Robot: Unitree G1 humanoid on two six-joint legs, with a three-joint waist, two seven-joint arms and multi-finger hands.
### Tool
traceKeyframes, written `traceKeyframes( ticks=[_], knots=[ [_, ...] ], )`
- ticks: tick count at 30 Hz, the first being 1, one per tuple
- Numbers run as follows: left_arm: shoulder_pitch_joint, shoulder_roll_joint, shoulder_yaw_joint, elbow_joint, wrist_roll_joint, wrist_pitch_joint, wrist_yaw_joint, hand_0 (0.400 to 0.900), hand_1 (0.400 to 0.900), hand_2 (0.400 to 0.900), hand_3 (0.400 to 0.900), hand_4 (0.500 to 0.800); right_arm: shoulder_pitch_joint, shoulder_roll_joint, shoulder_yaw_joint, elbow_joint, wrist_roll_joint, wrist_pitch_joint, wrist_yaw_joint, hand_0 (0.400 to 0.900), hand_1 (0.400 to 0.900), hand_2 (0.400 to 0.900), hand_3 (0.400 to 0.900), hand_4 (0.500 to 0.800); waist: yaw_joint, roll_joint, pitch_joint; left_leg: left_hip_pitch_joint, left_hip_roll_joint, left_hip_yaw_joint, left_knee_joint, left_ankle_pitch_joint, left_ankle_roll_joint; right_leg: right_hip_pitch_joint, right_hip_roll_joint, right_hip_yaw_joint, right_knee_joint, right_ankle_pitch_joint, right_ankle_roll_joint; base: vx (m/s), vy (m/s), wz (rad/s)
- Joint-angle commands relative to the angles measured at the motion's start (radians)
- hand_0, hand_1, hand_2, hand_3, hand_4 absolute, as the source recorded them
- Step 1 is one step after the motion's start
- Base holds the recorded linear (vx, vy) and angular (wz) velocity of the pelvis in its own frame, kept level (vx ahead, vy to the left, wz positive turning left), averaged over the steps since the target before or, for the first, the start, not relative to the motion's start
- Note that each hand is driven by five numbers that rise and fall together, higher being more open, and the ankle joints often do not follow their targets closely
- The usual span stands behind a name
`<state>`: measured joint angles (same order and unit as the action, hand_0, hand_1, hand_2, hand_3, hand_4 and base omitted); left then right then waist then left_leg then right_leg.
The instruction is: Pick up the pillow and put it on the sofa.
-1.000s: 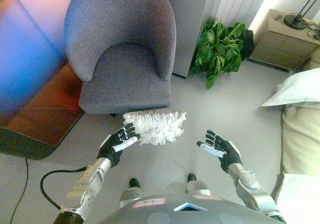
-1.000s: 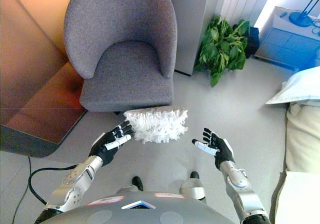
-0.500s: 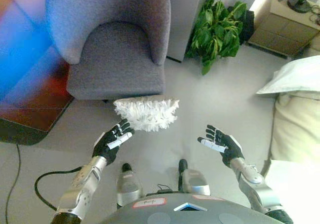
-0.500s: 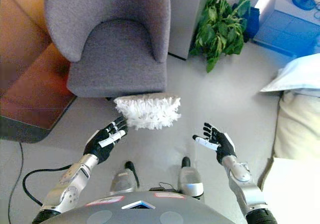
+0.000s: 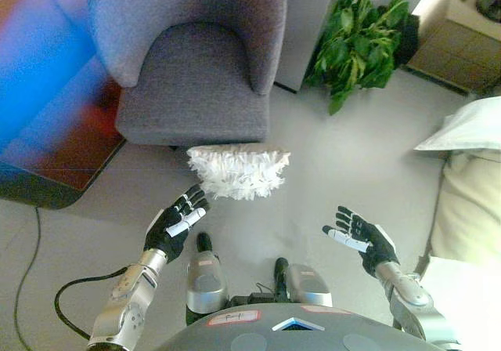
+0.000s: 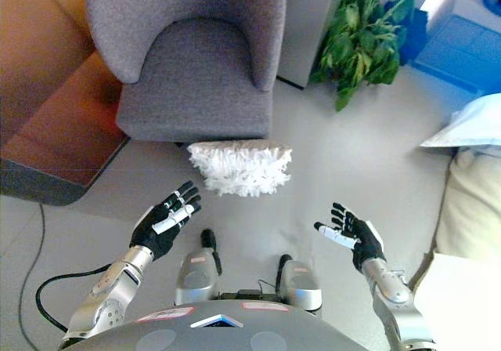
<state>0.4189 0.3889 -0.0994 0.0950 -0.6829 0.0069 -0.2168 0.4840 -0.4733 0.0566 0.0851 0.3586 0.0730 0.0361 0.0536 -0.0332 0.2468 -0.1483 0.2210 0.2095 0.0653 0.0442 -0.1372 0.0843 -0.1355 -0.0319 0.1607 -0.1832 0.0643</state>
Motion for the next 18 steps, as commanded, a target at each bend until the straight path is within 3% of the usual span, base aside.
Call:
traceKeyframes(
  ticks=[1,5,8,11,13,14,18],
  knots=[
    [0.004,0.071,0.06,-0.108,-0.026,-0.102,-0.018,0.9,0.9,0.9,0.9,0.8,-0.012,-0.024,-0.03,-0.117,0.016,-0.066,0.037,0.9,0.9,0.9,0.9,0.8,-0.001,-0.018,-0.075,-0.085,0.028,0.028,0.008,0.107,0.04,0.209,-0.022,-0.149,-0.101,0.022,0.052,0.35,0.151,-0.08],
    [-0.005,0.114,0.066,-0.129,-0.026,-0.074,-0.042,0.9,0.9,0.9,0.9,0.8,-0.018,-0.013,-0.031,-0.129,0.027,-0.049,0.041,0.9,0.9,0.9,0.9,0.8,0.016,-0.03,-0.095,-0.104,0.021,0.02,0.1,0.055,0.082,0.202,-0.081,-0.177,-0.038,0.043,0.097,0.32,0.15,-0.1],
    [-0.021,0.134,0.059,-0.129,-0.02,-0.06,-0.044,0.9,0.9,0.9,0.9,0.8,-0.043,-0.004,-0.02,-0.122,0.03,-0.043,0.035,0.9,0.9,0.9,0.9,0.8,0.029,-0.042,-0.118,-0.106,-0.018,0.025,0.119,0.016,0.115,0.191,-0.126,-0.191,0.028,0.109,0.118,0.31,0.197,-0.1],
    [-0.047,0.155,0.037,-0.121,-0.009,-0.055,-0.056,0.9,0.9,0.9,0.9,0.8,-0.06,0.023,0.013,-0.138,0.021,-0.039,-0.008,0.9,0.9,0.9,0.9,0.8,0.027,-0.046,-0.14,-0.053,-0.093,0.046,0.067,-0.026,0.171,0.096,-0.168,-0.193,0.247,0.251,0.15,0.23,0.248,0.09],
    [-0.064,0.155,0.023,-0.116,0.001,-0.056,-0.048,0.9,0.9,0.9,0.9,0.8,-0.072,0.034,0.037,-0.134,0.007,-0.041,-0.035,0.9,0.9,0.9,0.9,0.8,0.014,-0.037,-0.141,0.011,-0.121,0.042,0.034,-0.062,0.18,-0.003,-0.201,-0.183,0.397,0.254,0.153,0.25,0.229,0.18],
    [-0.08,0.157,0.019,-0.115,0.002,-0.049,-0.042,0.9,0.9,0.9,0.9,0.8,-0.081,0.037,0.05,-0.128,0.001,-0.041,-0.049,0.9,0.9,0.9,0.9,0.8,0.008,-0.026,-0.14,0.044,-0.126,0.044,0.017,-0.07,0.183,-0.053,-0.209,-0.192,0.433,0.238,0.136,0.24,0.137,0.15],
    [-0.12,0.168,0.011,-0.12,-0.003,-0.022,-0.037,0.9,0.9,0.9,0.9,0.8,-0.089,0.03,0.077,-0.113,-0.086,-0.069,-0.073,0.9,0.9,0.9,0.9,0.8,-0.007,-0.007,-0.134,0.118,-0.135,0.041,-0.017,-0.076,0.164,-0.101,-0.186,-0.246,0.307,0.199,0.107,0.19,-0.036,0.16]
  ],
)
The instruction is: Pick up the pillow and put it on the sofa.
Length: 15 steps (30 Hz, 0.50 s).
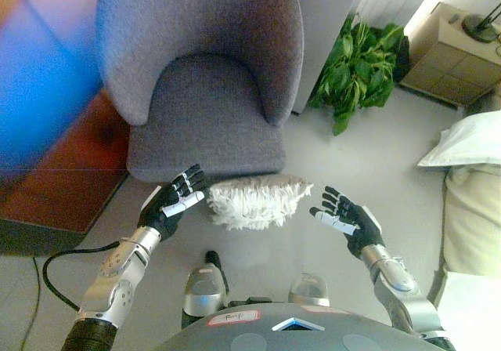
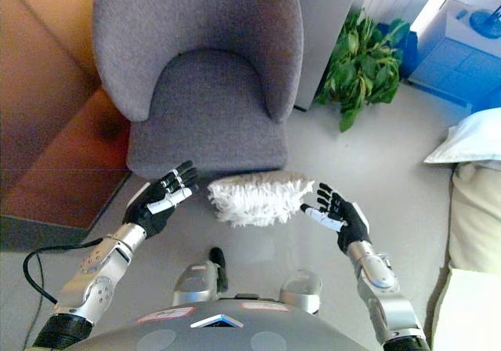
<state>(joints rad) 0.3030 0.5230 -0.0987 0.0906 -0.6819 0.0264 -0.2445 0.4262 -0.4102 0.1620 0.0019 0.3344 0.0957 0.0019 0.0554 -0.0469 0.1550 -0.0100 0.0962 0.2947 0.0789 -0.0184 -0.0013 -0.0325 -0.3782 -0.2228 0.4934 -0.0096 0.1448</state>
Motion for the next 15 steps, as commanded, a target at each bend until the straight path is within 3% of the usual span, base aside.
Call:
traceKeyframes(
  ticks=[1,3,7,9,12,15],
  knots=[
    [-0.013,0.038,0.008,-0.116,-0.009,-0.034,-0.002,0.9,0.9,0.9,0.9,0.8,-0.032,-0.041,-0.028,-0.031,-0.067,-0.093,-0.039,0.9,0.9,0.9,0.9,0.8,-0.014,0.008,-0.038,-0.012,-0.005,-0.047,-0.026,-0.016,0.019,0.011,0.047,-0.058,-0.063,0.042,0.029,0.13,-0.162,0.17],
    [-0.024,0.044,0.001,-0.115,-0.011,-0.026,0.009,0.9,0.9,0.9,0.9,0.8,-0.038,-0.052,-0.025,-0.024,-0.089,-0.099,-0.04,0.9,0.9,0.9,0.9,0.8,-0.02,0.007,-0.029,-0.013,0.011,-0.036,-0.011,-0.004,0.008,-0.006,0.013,-0.073,-0.151,0.124,0.029,0.1,-0.198,0.16],
    [-0.03,0.068,-0.01,-0.118,-0.033,-0.014,0.036,0.9,0.9,0.9,0.9,0.8,-0.064,-0.112,-0.02,-0.03,-0.268,-0.098,-0.065,0.9,0.9,0.9,0.9,0.8,-0.035,-0.02,-0.026,0.025,0.049,-0.063,0.017,-0.059,-0.048,-0.043,-0.086,-0.043,-0.355,0.283,0.107,0.26,-0.286,0.28],
    [-0.036,0.077,-0.013,-0.132,-0.044,-0.008,0.041,0.9,0.9,0.9,0.9,0.8,-0.086,-0.148,-0.022,-0.044,-0.388,-0.09,-0.103,0.9,0.9,0.9,0.9,0.8,-0.046,-0.029,-0.019,0.015,0.07,-0.079,0.051,-0.07,-0.058,-0.071,-0.107,-0.004,-0.415,0.347,0.114,0.2,-0.284,0.61],
    [-0.027,0.081,-0.014,-0.136,-0.026,-0.015,0.043,0.9,0.9,0.9,0.9,0.8,-0.103,-0.196,-0.042,-0.057,-0.529,-0.07,-0.13,0.9,0.9,0.9,0.9,0.8,-0.054,-0.034,-0.004,0.004,0.129,-0.13,0.148,-0.103,-0.07,-0.058,-0.074,0.037,-0.39,0.261,0.103,0.23,-0.207,0.62],
    [-0.016,0.083,-0.002,-0.136,-0.066,-0.018,0.068,0.9,0.9,0.9,0.9,0.8,-0.093,-0.239,-0.052,-0.054,-0.612,-0.091,-0.156,0.9,0.9,0.9,0.9,0.8,-0.049,-0.03,0.012,0.0,0.18,-0.135,0.169,-0.096,-0.087,-0.044,-0.048,0.006,-0.347,0.178,0.093,0.13,-0.096,0.4]
  ],
)
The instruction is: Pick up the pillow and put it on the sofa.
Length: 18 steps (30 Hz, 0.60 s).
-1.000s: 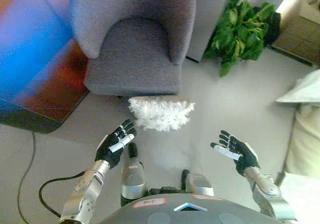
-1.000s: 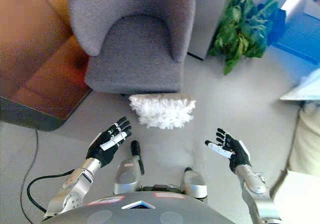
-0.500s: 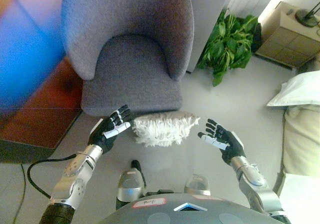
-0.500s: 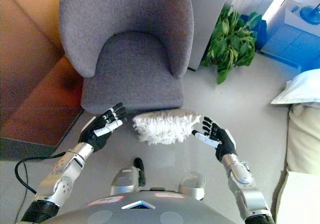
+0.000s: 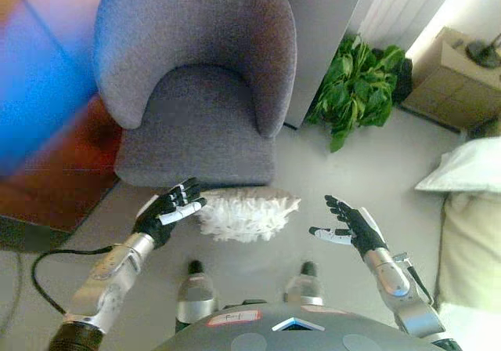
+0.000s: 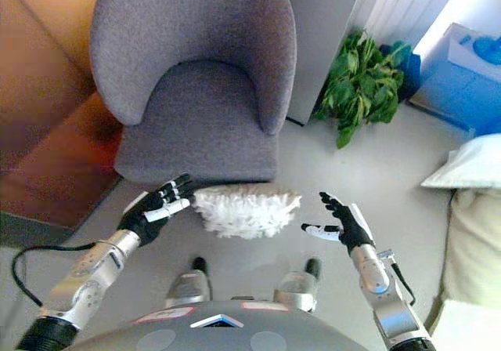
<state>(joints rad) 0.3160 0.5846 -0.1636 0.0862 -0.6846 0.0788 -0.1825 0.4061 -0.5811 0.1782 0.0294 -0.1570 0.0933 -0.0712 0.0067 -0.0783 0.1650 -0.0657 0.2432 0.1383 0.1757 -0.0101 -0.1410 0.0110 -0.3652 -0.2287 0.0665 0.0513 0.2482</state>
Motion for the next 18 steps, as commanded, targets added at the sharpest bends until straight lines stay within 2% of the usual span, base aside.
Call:
traceKeyframes(
  ticks=[1,6,10,14,18],
  knots=[
    [-0.033,0.027,0.065,-0.122,-0.062,-0.076,-0.001,0.9,0.9,0.9,0.9,0.8,-0.079,-0.075,-0.064,-0.068,-0.151,-0.101,-0.102,0.9,0.9,0.9,0.9,0.8,0.003,0.003,0.01,0.05,0.042,0.02,0.07,-0.1,0.048,-0.09,-0.061,0.001,0.085,0.112,-0.01,0.04,-0.099,0.54],
    [-0.058,0.051,0.082,-0.096,-0.064,-0.094,-0.022,0.9,0.9,0.9,0.9,0.8,-0.141,-0.109,-0.034,-0.033,-0.248,-0.107,-0.222,0.9,0.9,0.9,0.9,0.8,0.022,0.017,0.064,-0.016,0.06,-0.03,0.074,-0.083,0.029,-0.17,-0.074,-0.012,0.124,0.097,-0.004,-0.06,-0.103,0.45],
    [-0.095,0.075,0.084,-0.089,-0.086,-0.12,-0.024,0.9,0.9,0.9,0.9,0.8,-0.234,-0.147,-0.006,-0.008,-0.311,-0.089,-0.272,0.9,0.9,0.9,0.9,0.8,0.036,0.034,0.129,-0.114,0.068,-0.07,0.1,-0.065,0.018,-0.264,-0.106,-0.011,0.163,0.101,0.0,-0.18,-0.072,0.34],
    [-0.142,0.088,0.055,-0.085,-0.114,-0.16,0.017,0.9,0.9,0.9,0.9,0.8,-0.338,-0.179,0.038,0.019,-0.348,-0.063,-0.316,0.9,0.9,0.9,0.9,0.8,0.043,0.048,0.192,-0.222,0.074,-0.109,0.166,-0.066,0.009,-0.369,-0.13,0.012,0.227,0.088,0.0,-0.17,-0.052,0.25],
    [-0.177,0.079,0.036,-0.077,-0.144,-0.211,0.044,0.9,0.9,0.9,0.9,0.8,-0.411,-0.21,0.048,0.033,-0.324,-0.075,-0.351,0.9,0.9,0.9,0.9,0.8,0.045,0.064,0.245,-0.34,0.073,-0.129,0.237,-0.074,0.005,-0.481,-0.147,0.045,0.303,0.058,-0.001,-0.17,0.015,0.16]
  ],
)
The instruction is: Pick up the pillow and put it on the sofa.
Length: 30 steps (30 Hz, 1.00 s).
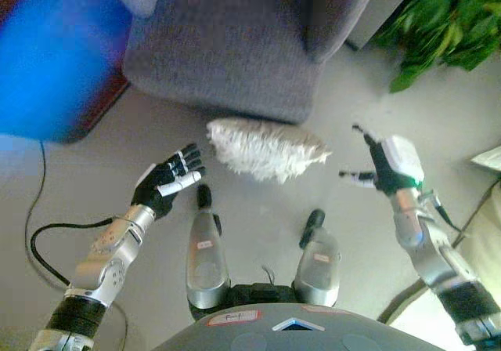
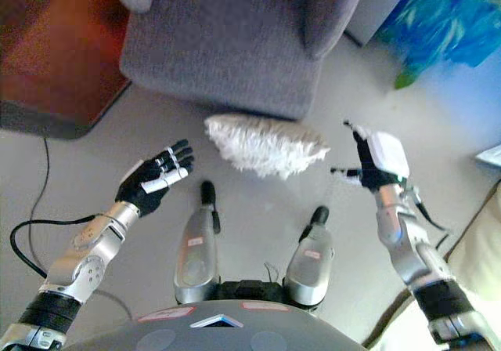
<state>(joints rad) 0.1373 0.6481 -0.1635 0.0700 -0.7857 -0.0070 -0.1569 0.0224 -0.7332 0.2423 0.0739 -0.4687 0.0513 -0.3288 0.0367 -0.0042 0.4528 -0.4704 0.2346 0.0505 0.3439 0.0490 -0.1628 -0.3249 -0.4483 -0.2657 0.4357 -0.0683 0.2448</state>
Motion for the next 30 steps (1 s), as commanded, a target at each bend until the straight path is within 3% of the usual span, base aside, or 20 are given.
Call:
traceKeyframes(
  ticks=[1,4,10,16,17,20,22,25,30],
  knots=[
    [-0.005,0.014,0.034,-0.061,-0.046,-0.134,0.031,0.9,0.9,0.9,0.9,0.8,-0.038,-0.064,-0.018,-0.013,-0.004,-0.036,-0.098,0.9,0.9,0.9,0.9,0.8,0.014,-0.006,-0.035,0.039,0.081,-0.042,0.083,-0.135,0.026,-0.169,-0.066,0.088,-0.05,0.172,0.001,-0.18,0.036,0.12],
    [-0.026,-0.002,0.048,-0.05,-0.034,-0.173,0.103,0.9,0.9,0.9,0.9,0.8,-0.086,-0.081,-0.035,-0.028,0.021,-0.04,-0.105,0.9,0.9,0.9,0.9,0.8,0.015,0.008,-0.005,-0.055,0.077,-0.03,0.134,-0.135,0.024,-0.259,-0.061,0.106,0.019,0.144,-0.006,-0.18,0.044,0.09],
    [-0.064,-0.025,0.062,-0.034,-0.011,-0.221,0.124,0.9,0.9,0.9,0.9,0.8,-0.173,-0.11,-0.059,-0.037,0.049,-0.036,-0.128,0.9,0.9,0.9,0.9,0.8,0.011,0.038,0.025,-0.236,0.099,0.003,0.271,-0.168,0.02,-0.434,-0.06,0.131,0.2,0.066,-0.014,-0.15,0.043,0.1],
    [-0.096,-0.014,0.064,-0.077,-0.009,-0.245,0.125,0.9,0.9,0.9,0.9,0.8,-0.211,-0.139,-0.069,-0.067,0.08,-0.02,-0.133,0.9,0.9,0.9,0.9,0.8,0.007,0.053,0.029,-0.426,0.126,-0.004,0.495,-0.243,0.026,-0.615,-0.079,0.155,0.467,-0.037,-0.04,-0.06,0.017,0.13],
    [-0.099,-0.01,0.063,-0.091,-0.013,-0.249,0.124,0.9,0.9,0.9,0.9,0.8,-0.213,-0.143,-0.068,-0.073,0.084,-0.018,-0.136,0.9,0.9,0.9,0.9,0.8,0.006,0.054,0.031,-0.454,0.138,-0.016,0.564,-0.291,0.015,-0.647,-0.089,0.166,0.543,-0.087,-0.036,0.05,-0.009,0.14],
    [-0.102,-0.003,0.07,-0.135,-0.023,-0.263,0.112,0.9,0.9,0.9,0.9,0.8,-0.221,-0.147,-0.071,-0.098,0.078,-0.005,-0.147,0.9,0.9,0.9,0.9,0.8,0.006,0.055,0.036,-0.539,0.156,-0.043,0.701,-0.339,0.012,-0.736,-0.099,0.191,0.685,-0.156,-0.046,0.02,0.0,0.1],
    [-0.101,-0.002,0.072,-0.139,-0.026,-0.265,0.11,0.9,0.9,0.9,0.9,0.8,-0.221,-0.147,-0.072,-0.1,0.076,-0.004,-0.148,0.9,0.9,0.9,0.9,0.8,0.006,0.055,0.035,-0.55,0.157,-0.048,0.716,-0.345,0.011,-0.747,-0.099,0.195,0.699,-0.163,-0.046,0.01,-0.011,0.06],
    [-0.09,0.002,0.078,-0.194,-0.06,-0.303,0.065,0.9,0.9,0.9,0.9,0.8,-0.233,-0.151,-0.064,-0.111,0.048,0.004,-0.174,0.9,0.9,0.9,0.9,0.8,0.011,0.058,0.041,-0.677,0.176,-0.127,0.917,-0.405,-0.003,-0.874,-0.098,0.262,0.934,-0.282,-0.053,0.04,-0.033,0.14],
    [-0.087,0.014,0.065,-0.225,-0.067,-0.278,0.049,0.9,0.9,0.9,0.9,0.8,-0.27,-0.167,-0.035,-0.095,0.05,0.026,-0.178,0.9,0.9,0.9,0.9,0.8,0.019,0.062,0.06,-0.774,0.175,-0.205,1.073,-0.449,-0.014,-0.971,-0.097,0.337,1.11,-0.359,-0.064,0.01,-0.034,0.15]
  ],
)
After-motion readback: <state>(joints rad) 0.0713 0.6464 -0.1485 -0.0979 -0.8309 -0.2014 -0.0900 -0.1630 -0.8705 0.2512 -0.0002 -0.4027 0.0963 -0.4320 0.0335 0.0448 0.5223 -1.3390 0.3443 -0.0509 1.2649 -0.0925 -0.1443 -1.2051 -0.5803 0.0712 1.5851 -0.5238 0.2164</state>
